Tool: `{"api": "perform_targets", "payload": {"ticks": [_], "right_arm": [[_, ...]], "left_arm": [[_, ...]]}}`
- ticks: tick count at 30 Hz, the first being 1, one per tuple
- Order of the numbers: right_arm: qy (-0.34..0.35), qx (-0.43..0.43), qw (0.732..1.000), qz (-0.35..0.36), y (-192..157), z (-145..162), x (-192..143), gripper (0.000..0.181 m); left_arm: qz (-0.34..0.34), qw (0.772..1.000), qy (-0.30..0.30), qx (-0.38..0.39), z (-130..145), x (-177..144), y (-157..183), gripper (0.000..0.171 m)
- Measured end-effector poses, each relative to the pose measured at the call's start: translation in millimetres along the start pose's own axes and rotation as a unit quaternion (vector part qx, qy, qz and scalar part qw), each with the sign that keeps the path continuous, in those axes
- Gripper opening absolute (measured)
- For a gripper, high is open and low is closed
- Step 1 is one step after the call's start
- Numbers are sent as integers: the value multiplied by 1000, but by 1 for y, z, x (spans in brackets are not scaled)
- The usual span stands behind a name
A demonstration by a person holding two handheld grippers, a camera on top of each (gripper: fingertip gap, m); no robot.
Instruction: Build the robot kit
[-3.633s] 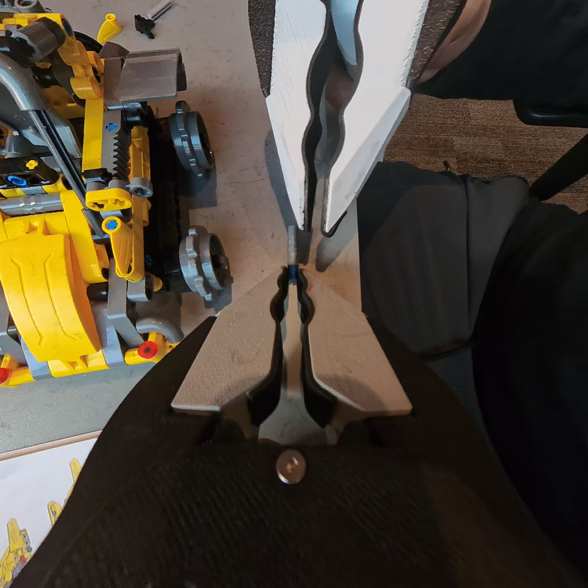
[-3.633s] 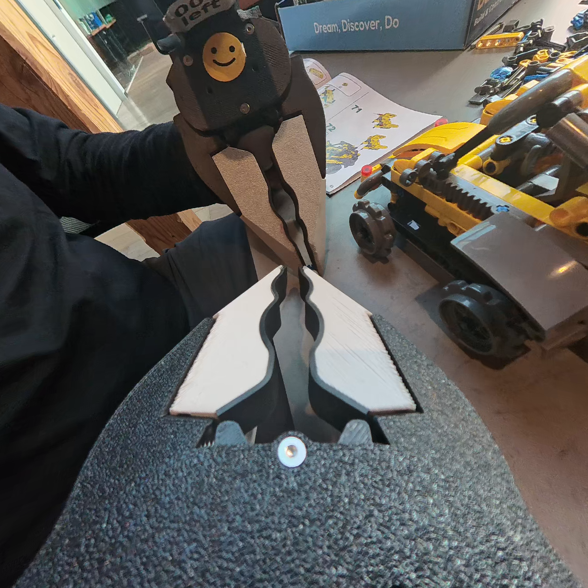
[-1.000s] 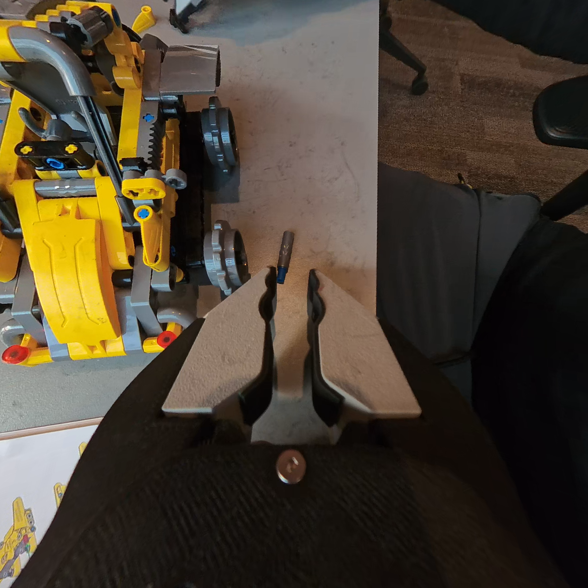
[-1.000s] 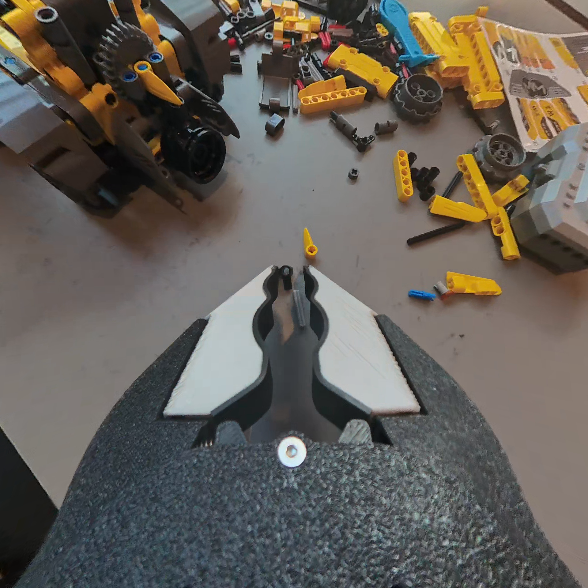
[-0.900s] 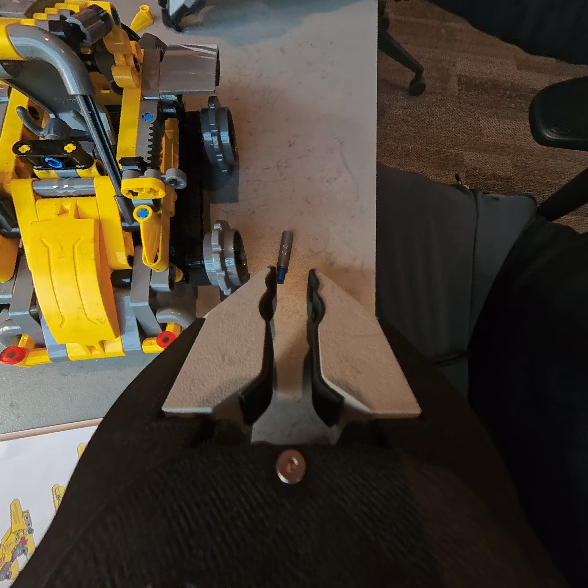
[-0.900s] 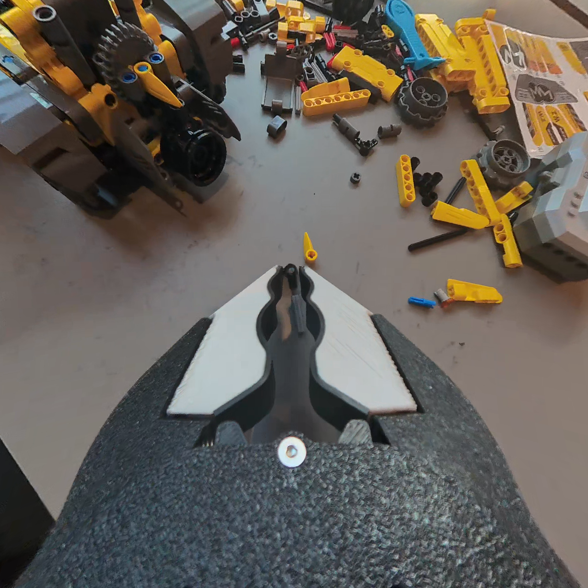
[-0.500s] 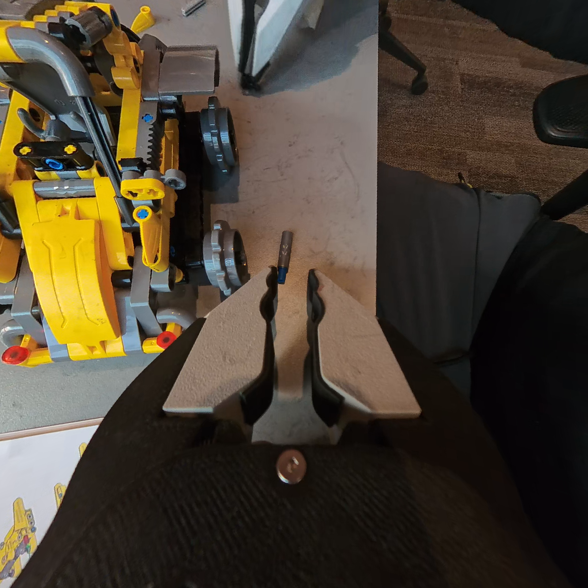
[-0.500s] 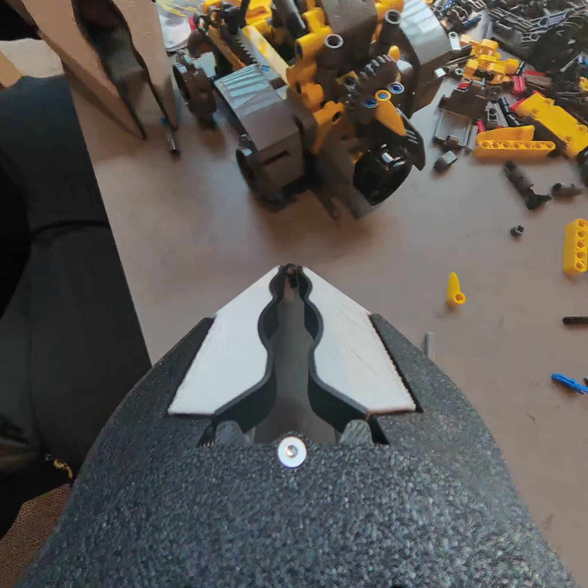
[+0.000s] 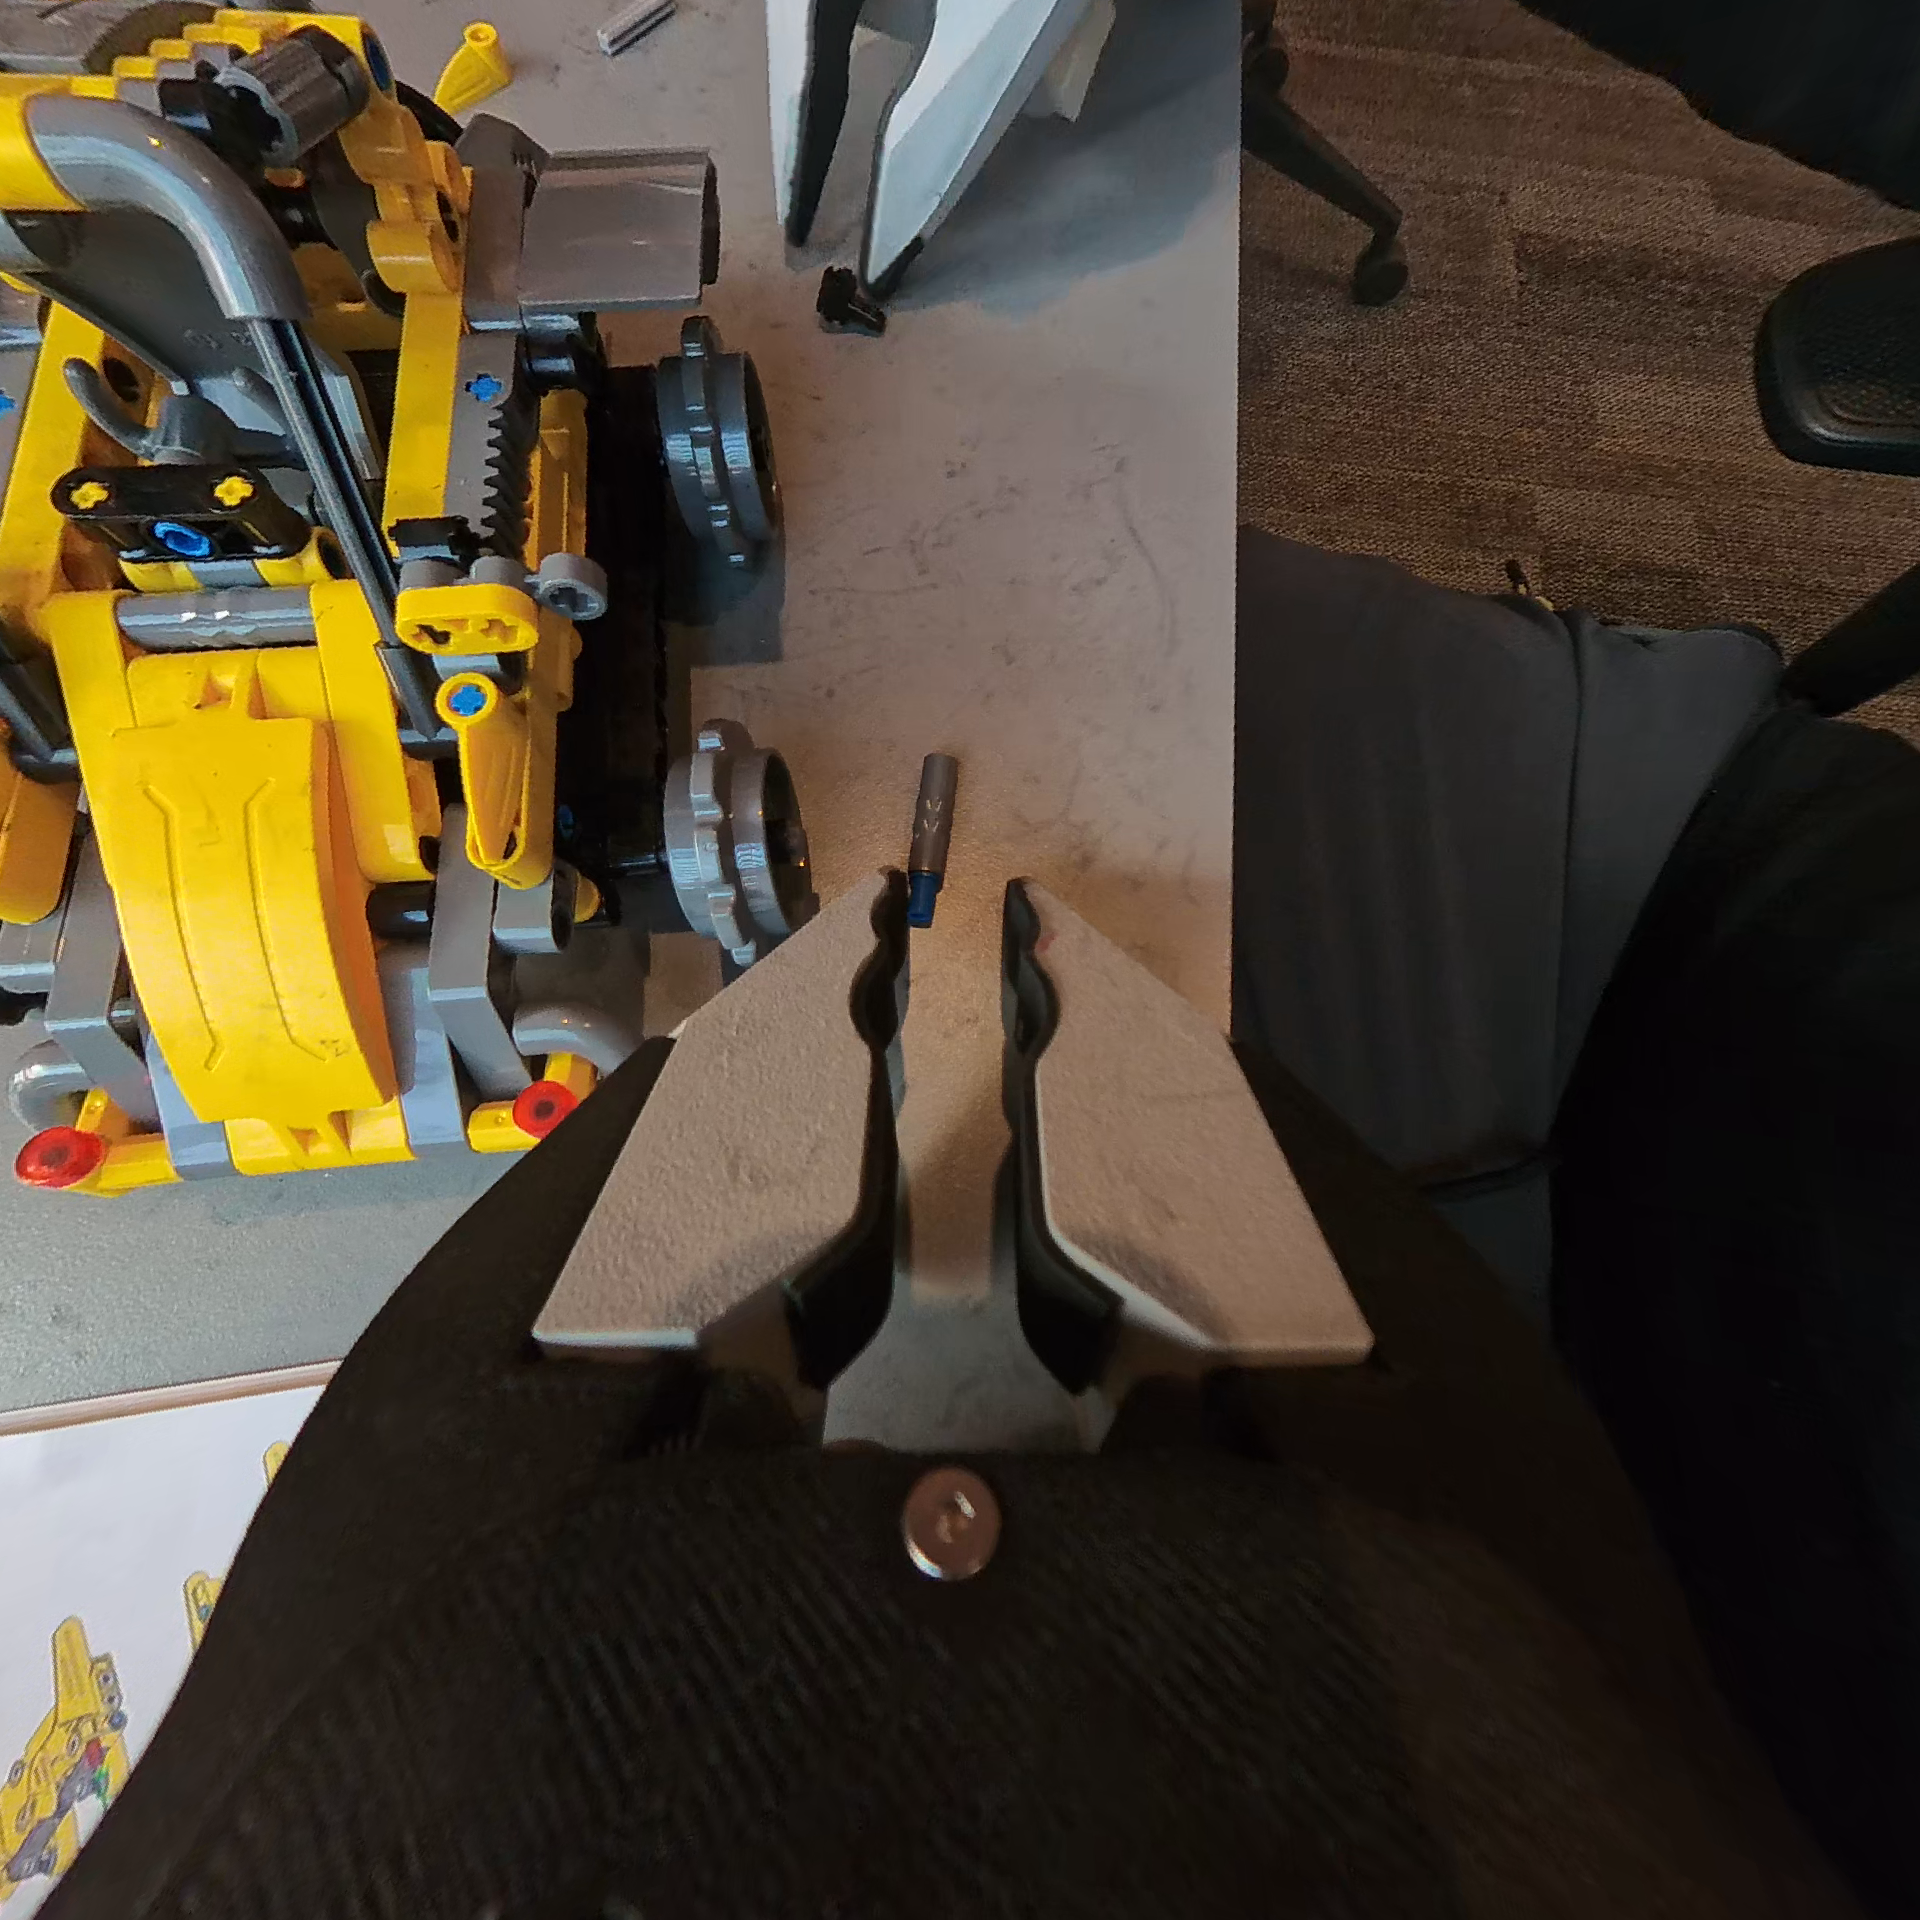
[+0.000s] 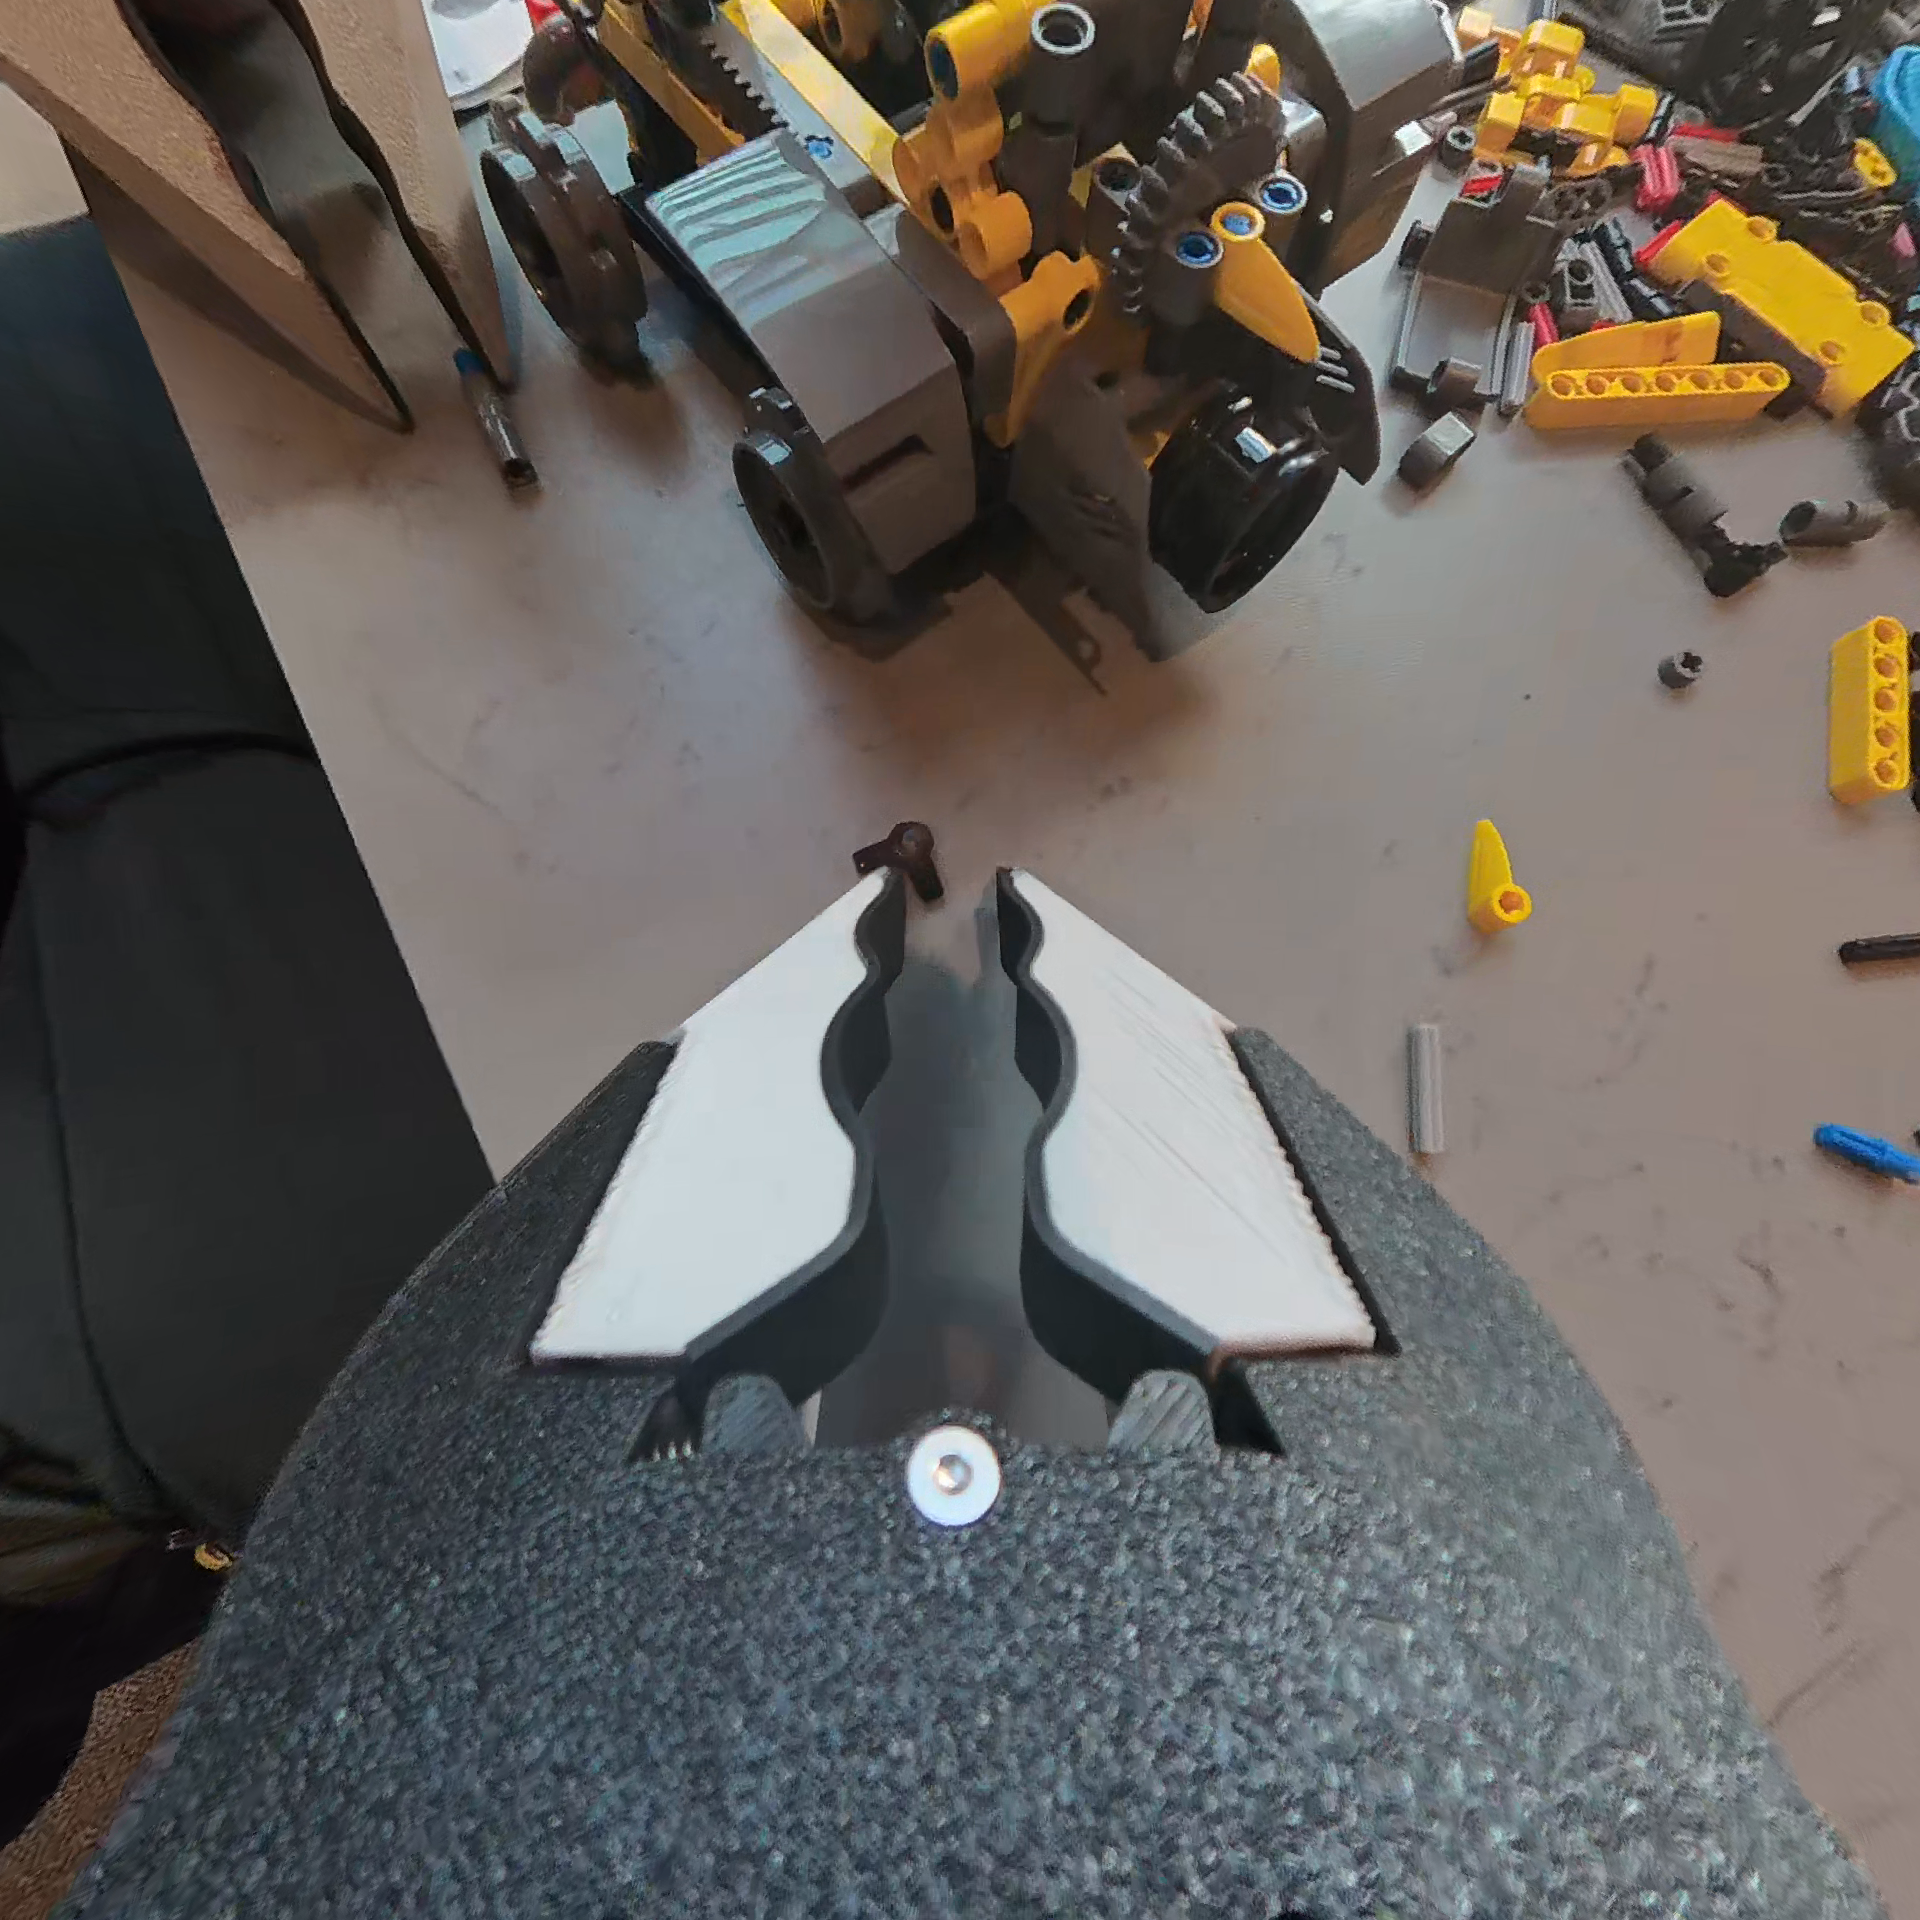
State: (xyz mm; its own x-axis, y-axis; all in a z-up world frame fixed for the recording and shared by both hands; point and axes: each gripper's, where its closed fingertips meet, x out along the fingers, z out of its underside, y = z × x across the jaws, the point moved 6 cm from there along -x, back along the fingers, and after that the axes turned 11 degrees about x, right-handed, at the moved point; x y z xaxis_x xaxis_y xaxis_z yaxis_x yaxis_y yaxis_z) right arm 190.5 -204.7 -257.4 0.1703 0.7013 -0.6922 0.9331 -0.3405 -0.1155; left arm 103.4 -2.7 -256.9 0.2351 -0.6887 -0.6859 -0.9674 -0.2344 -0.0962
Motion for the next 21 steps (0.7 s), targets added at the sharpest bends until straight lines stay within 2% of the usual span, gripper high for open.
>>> {"api": "perform_targets", "payload": {"ticks": [4,10,17,21], "right_arm": [[-9,-11,1000,-19,-3,-3,5,3],[1,-2,1000,-3,-10,-4,5,2],[44,6,999,20,-33,-13,6,2],[101,26,994,36,-44,-25,5,1]], "left_arm": [[0,1000,0,-1,0,0,0,14],[0,1000,0,-2,0,0,0,14],[-8,1000,-2,4,0,0,0,13],[-16,1000,-3,0,0,0,0,16]]}}
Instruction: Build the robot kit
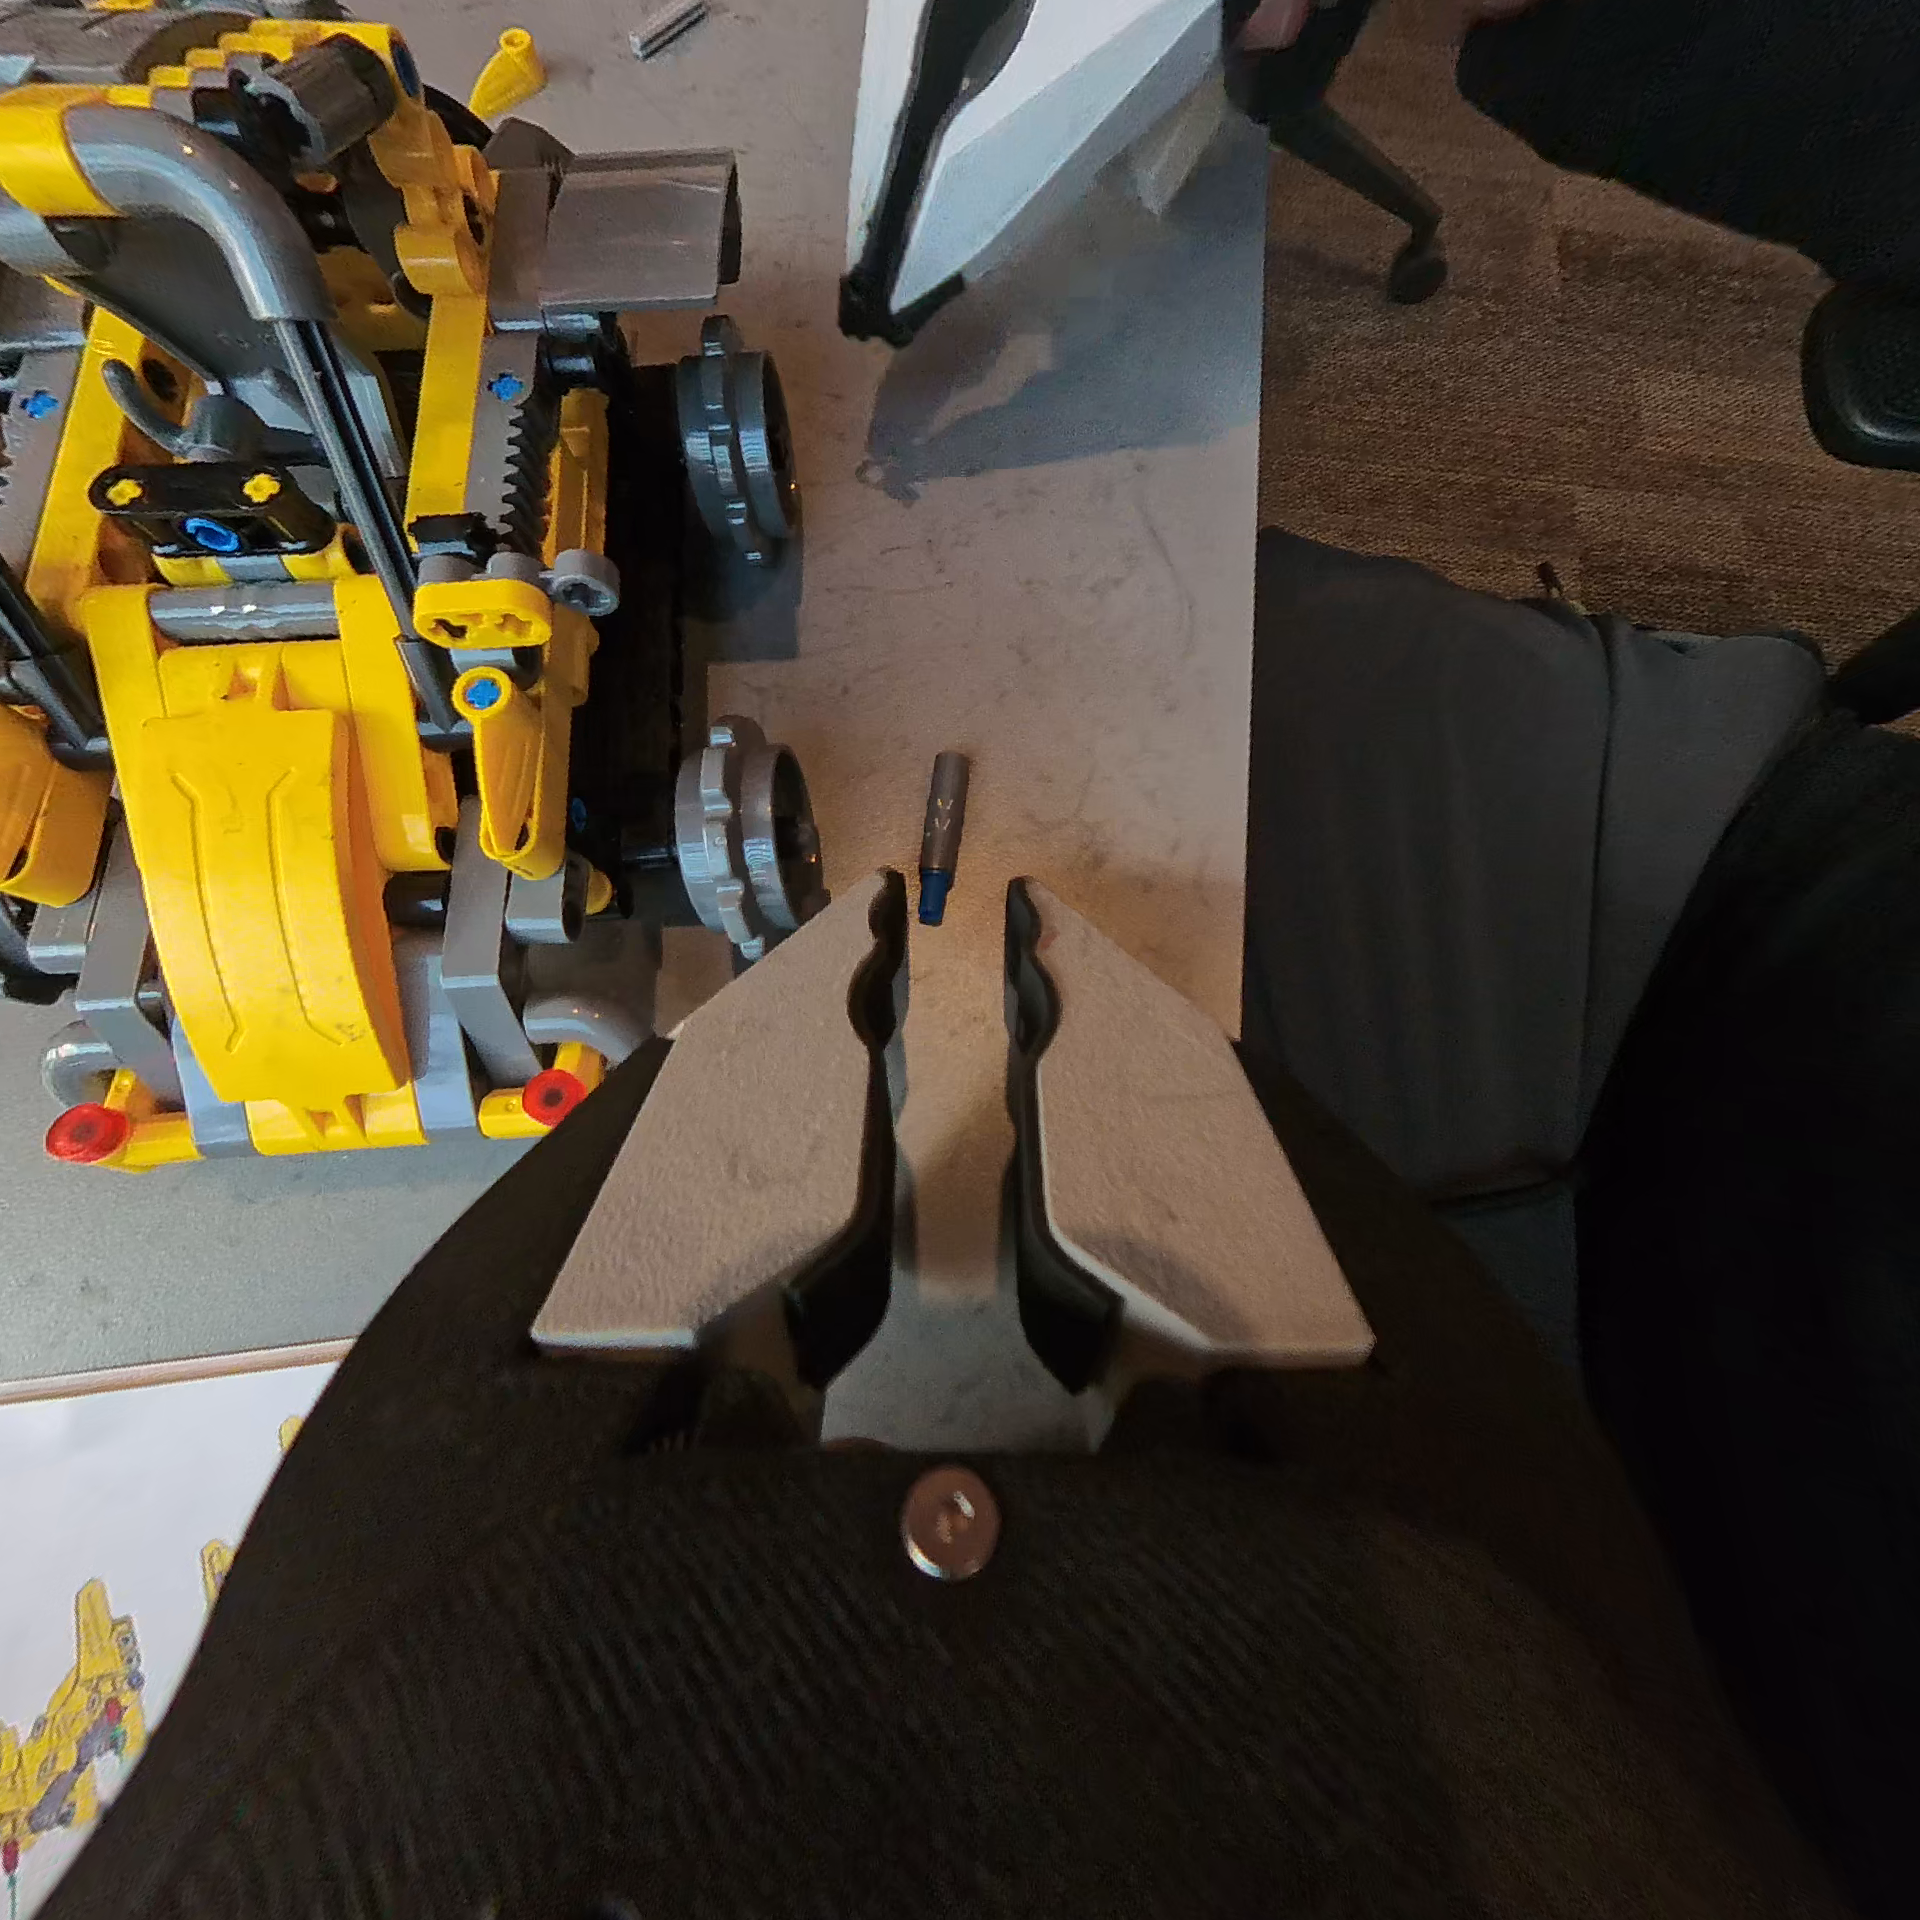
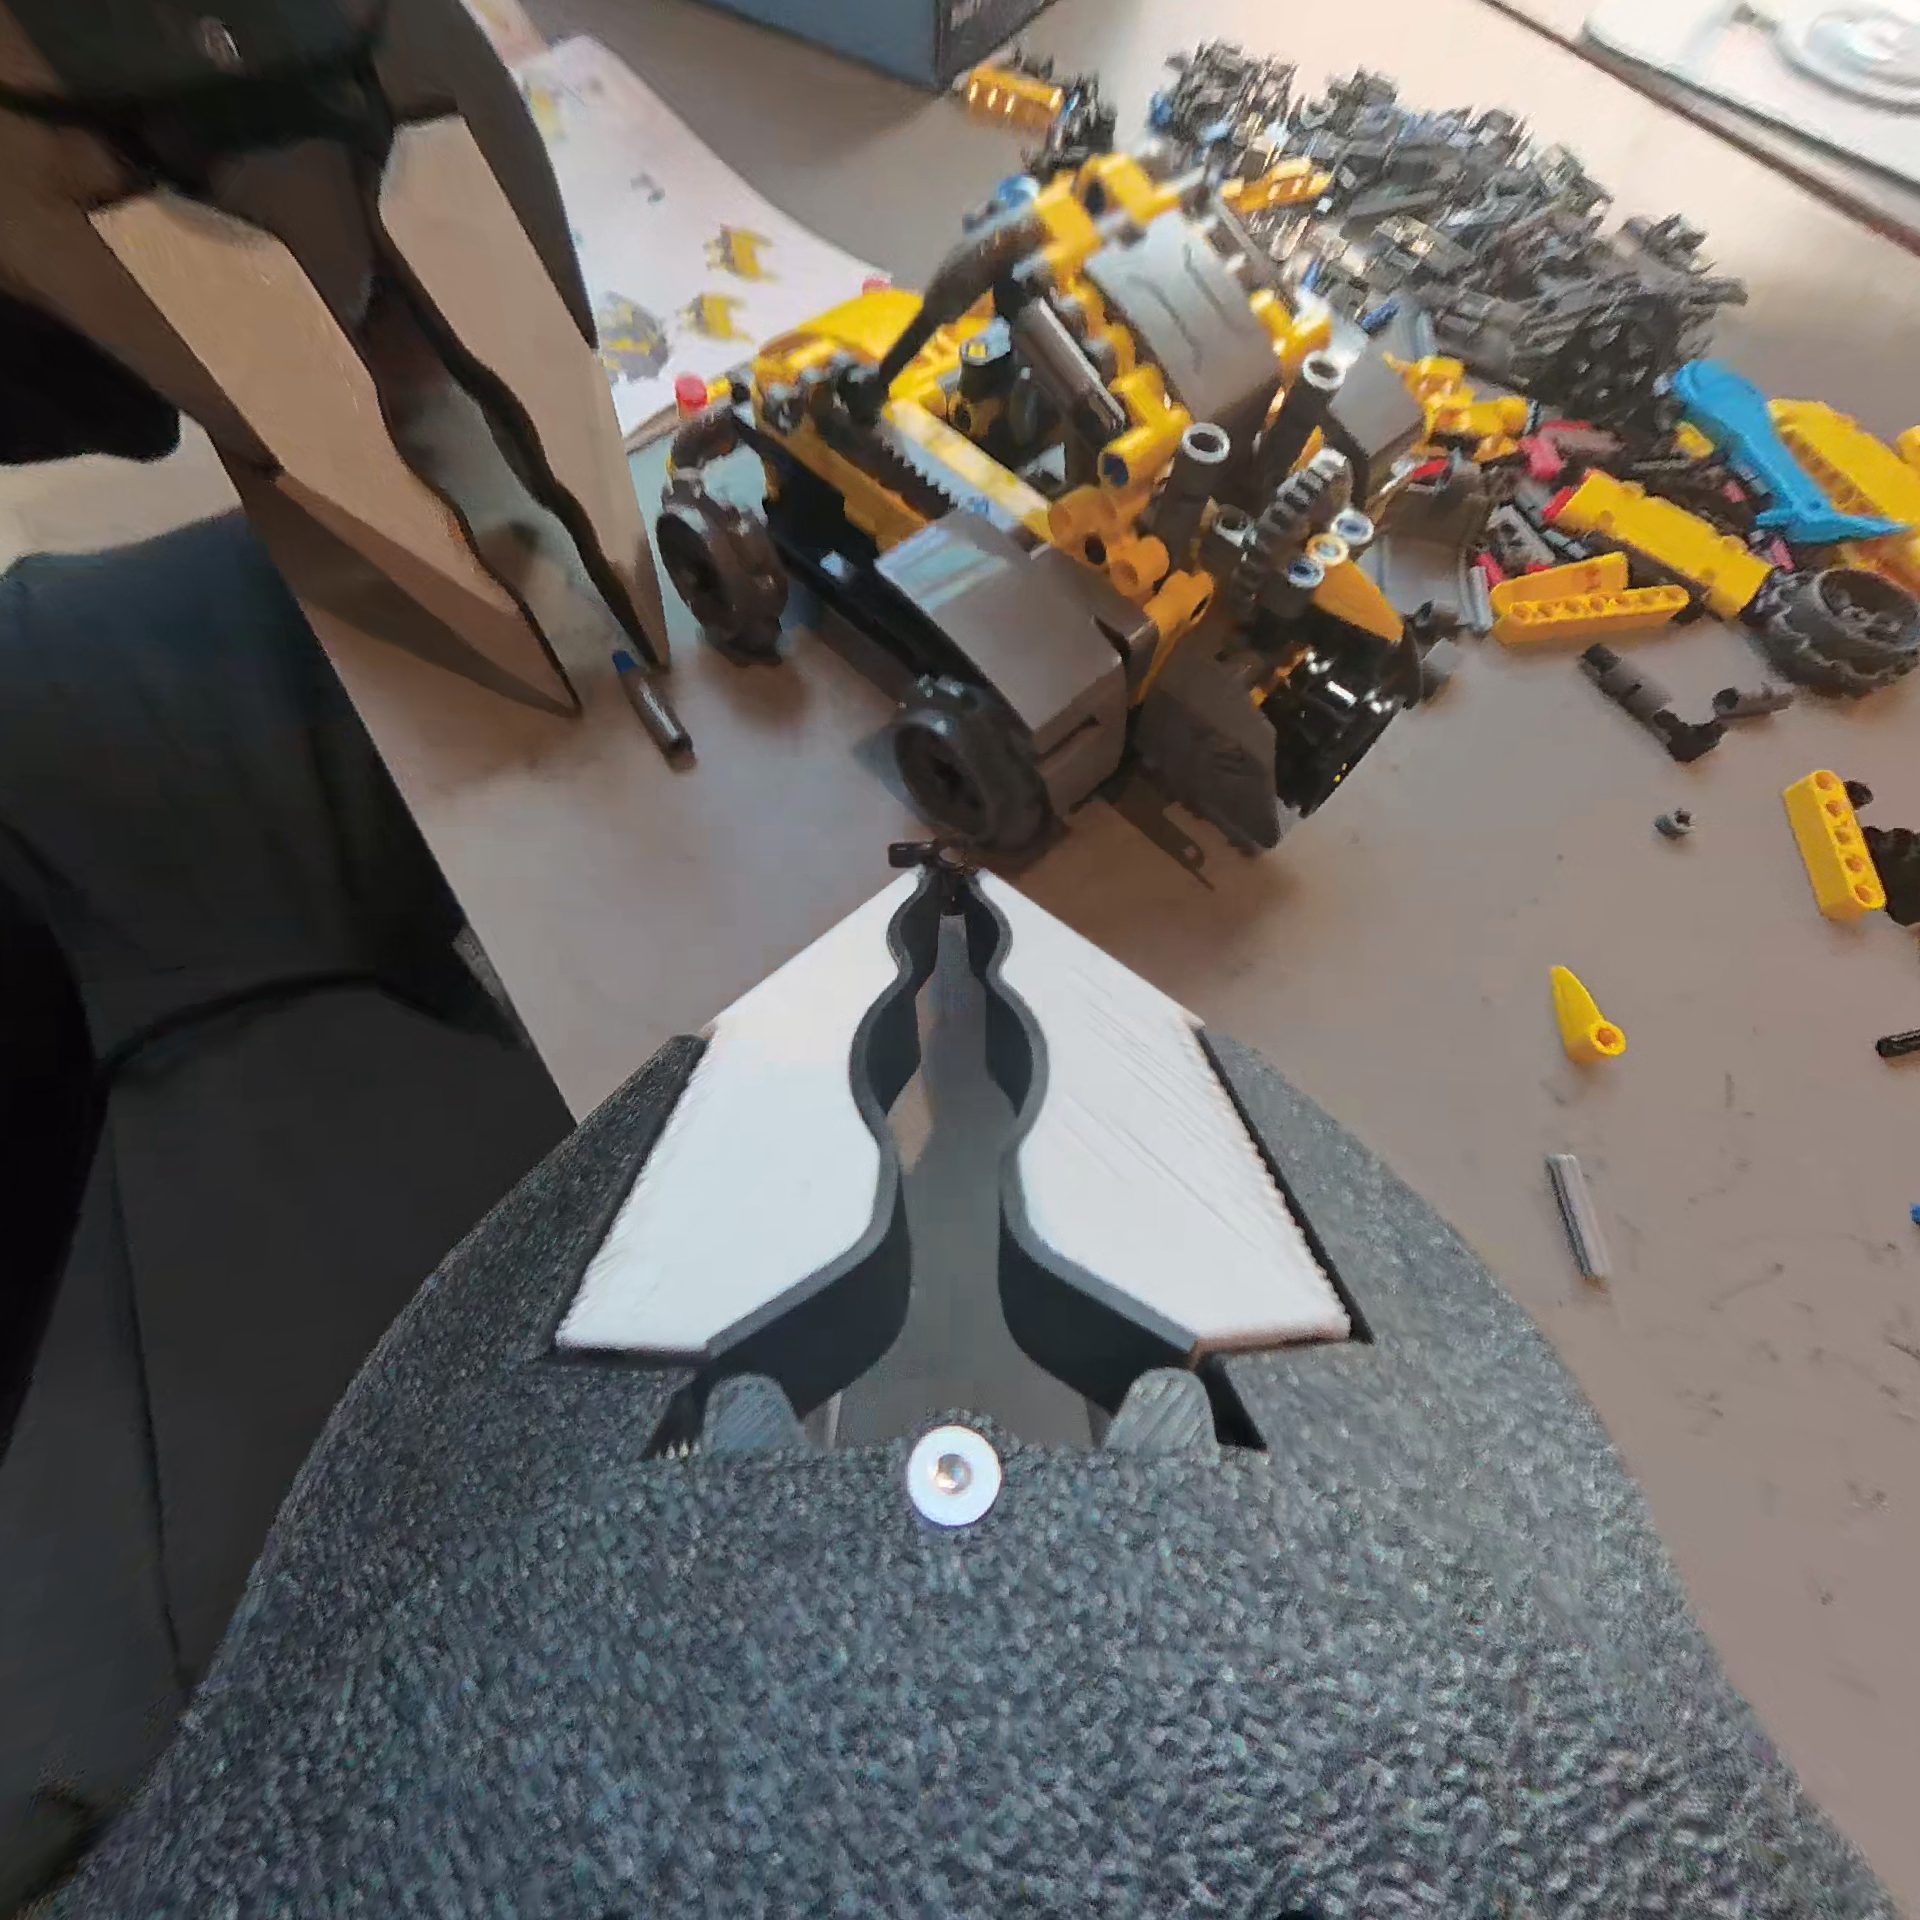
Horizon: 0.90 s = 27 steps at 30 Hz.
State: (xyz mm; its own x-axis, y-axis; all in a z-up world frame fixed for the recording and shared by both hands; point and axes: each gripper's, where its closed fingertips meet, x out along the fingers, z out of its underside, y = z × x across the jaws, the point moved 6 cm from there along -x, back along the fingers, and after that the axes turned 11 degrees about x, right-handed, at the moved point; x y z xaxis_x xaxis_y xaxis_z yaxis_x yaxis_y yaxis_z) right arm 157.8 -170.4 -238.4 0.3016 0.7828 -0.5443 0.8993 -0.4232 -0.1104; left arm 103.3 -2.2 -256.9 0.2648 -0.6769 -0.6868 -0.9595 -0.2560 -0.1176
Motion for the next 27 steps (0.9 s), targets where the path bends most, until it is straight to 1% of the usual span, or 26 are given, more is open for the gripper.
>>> {"api": "perform_targets", "payload": {"ticks": [3,5,9,14,18,22,25,27], "right_arm": [[29,8,999,17,-10,-5,0,1],[38,24,999,11,-19,-4,2,1],[30,38,999,6,-31,4,10,2],[16,51,999,4,-36,13,20,2],[38,72,996,-29,-44,8,21,2],[58,116,990,-52,-52,3,26,2],[68,123,989,-48,-58,-3,27,2],[77,117,990,-31,-63,-7,28,1]], "left_arm": [[-8,1000,-2,-8,1,-1,0,19],[-18,1000,-3,-8,1,-2,1,21],[-31,999,-4,-12,2,-4,6,23],[-61,998,2,-9,2,-8,7,24],[-85,996,23,-5,-1,-14,8,21],[-112,991,64,21,-12,-19,16,15],[-132,987,79,38,-20,-19,20,14],[-136,986,89,34,-24,-18,22,14]]}}
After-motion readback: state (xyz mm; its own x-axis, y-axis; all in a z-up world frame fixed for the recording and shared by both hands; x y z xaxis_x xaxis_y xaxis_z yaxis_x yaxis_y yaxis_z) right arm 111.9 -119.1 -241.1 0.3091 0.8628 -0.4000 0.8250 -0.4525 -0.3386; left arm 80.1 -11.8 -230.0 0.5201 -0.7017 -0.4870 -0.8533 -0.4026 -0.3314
